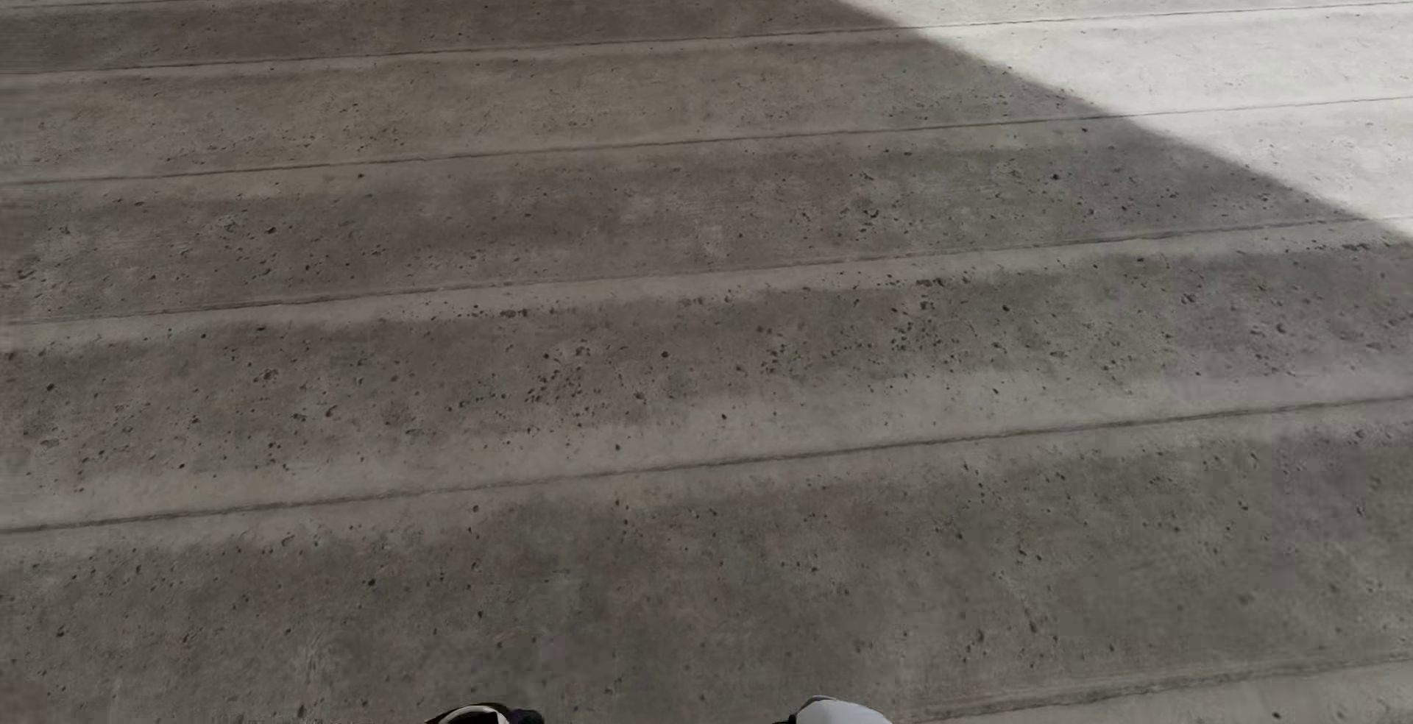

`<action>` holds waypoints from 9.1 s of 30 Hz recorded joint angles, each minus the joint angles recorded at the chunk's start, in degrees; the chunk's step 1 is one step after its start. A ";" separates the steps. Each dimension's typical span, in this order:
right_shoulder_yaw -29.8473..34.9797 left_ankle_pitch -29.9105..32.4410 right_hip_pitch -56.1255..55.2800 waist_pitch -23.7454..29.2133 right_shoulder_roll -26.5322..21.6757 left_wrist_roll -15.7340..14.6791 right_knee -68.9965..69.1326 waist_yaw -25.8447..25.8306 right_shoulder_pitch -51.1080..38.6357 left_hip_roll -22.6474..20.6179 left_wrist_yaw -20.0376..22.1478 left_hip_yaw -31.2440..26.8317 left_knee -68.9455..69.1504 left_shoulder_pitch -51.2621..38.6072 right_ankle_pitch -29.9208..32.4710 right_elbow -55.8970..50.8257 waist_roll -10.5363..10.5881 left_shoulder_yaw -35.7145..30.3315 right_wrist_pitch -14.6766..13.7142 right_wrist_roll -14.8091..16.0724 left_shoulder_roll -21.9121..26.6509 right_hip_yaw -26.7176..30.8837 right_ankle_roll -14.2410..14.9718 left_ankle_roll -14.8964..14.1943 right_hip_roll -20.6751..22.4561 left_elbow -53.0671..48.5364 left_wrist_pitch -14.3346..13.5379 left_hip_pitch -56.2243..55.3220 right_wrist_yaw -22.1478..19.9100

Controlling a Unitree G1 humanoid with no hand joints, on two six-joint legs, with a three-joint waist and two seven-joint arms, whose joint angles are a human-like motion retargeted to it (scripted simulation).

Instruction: Head to the shelves

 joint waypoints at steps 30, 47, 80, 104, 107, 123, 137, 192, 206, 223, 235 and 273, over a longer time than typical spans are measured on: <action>2.90 -21.88 -6.89 -1.01 -0.44 3.13 -8.13 1.68 0.83 -14.11 9.26 -7.56 -50.36 -3.03 9.52 0.11 -4.76 6.42 -2.55 -2.80 1.70 1.58 0.33 18.43 -7.63 -27.78 -20.72 5.26 5.48; 6.52 -7.93 12.92 -0.39 -6.45 -8.97 -6.49 4.80 -13.78 9.86 10.36 2.56 0.94 20.19 -8.21 4.49 3.68 13.07 -2.44 -6.89 1.96 -6.83 2.64 4.76 -1.05 -13.96 -6.12 -27.49 3.51; -5.86 -11.94 -8.46 1.00 3.45 -5.07 -1.03 -1.51 4.11 -1.98 9.81 3.24 -29.98 3.87 6.68 -3.57 -1.13 -0.50 0.77 0.72 3.10 -3.01 -4.37 4.81 -2.14 -14.68 -6.63 17.12 -0.15; 14.34 -12.72 14.40 1.14 -6.24 9.40 42.00 6.93 -17.83 -3.71 5.61 11.19 -37.56 6.03 6.74 -7.22 -5.33 18.71 -3.80 -0.81 -4.79 1.69 2.21 14.69 -12.47 -5.74 -8.54 -17.90 2.58; 9.03 -14.54 -2.50 0.74 -4.83 10.11 40.45 3.38 -8.91 -7.58 8.91 7.23 -46.08 -2.52 7.89 -9.89 -5.46 11.99 -3.90 4.42 -3.71 6.65 0.74 13.95 -11.68 -8.12 -17.90 -7.14 0.10; -0.29 0.29 -5.49 0.37 4.13 -2.49 2.57 -2.50 6.01 -2.67 5.13 2.23 -8.24 0.69 -0.20 -0.88 -0.16 5.48 3.63 2.37 0.64 -9.53 -7.10 -1.91 -1.56 -0.97 -3.62 7.28 1.77; 12.75 -5.83 38.31 0.22 -8.08 3.99 -18.99 8.34 -26.04 0.20 -0.68 -10.01 -56.00 29.73 -17.90 -2.42 2.40 15.77 -4.47 -0.63 -1.94 -6.69 3.48 0.72 5.32 -11.20 -10.87 -32.73 -3.79; 1.51 -22.36 -8.90 0.00 -2.04 -0.19 3.53 1.54 2.77 -6.52 10.77 0.26 -48.99 -0.14 8.04 -1.49 -4.62 11.05 -1.80 7.17 -3.22 1.48 2.20 7.95 -12.35 -14.03 -16.22 2.22 -11.22; 4.15 -5.77 7.12 1.20 -0.63 0.63 -4.34 3.80 -14.38 11.47 3.70 -0.72 8.77 14.30 -3.66 5.83 4.47 8.57 -0.01 0.90 -0.87 -9.28 -2.76 5.17 -1.36 -6.68 -5.92 -13.28 -8.01; 16.71 -11.42 23.30 -0.07 -5.84 -2.10 27.97 8.88 -21.78 3.87 13.19 18.63 -37.70 13.94 13.36 7.47 -1.30 21.19 1.34 -1.50 -5.79 -1.32 5.08 18.02 -2.39 -10.91 -6.65 -21.40 0.67; 5.37 -26.02 -7.37 -0.68 -0.68 -4.66 -29.37 1.01 9.72 -10.65 12.27 1.59 -52.03 -4.86 7.04 0.86 -4.87 5.82 -2.15 -1.22 -1.18 1.61 10.41 12.12 -3.75 -19.40 -17.30 9.16 9.21; -1.89 -21.37 -6.97 -1.08 -2.39 -4.99 9.33 2.66 4.15 -7.44 16.61 5.38 -49.90 -0.82 7.30 0.93 -5.75 12.75 -0.86 0.50 -5.65 4.58 1.74 11.98 -13.02 -15.94 -14.27 2.75 5.52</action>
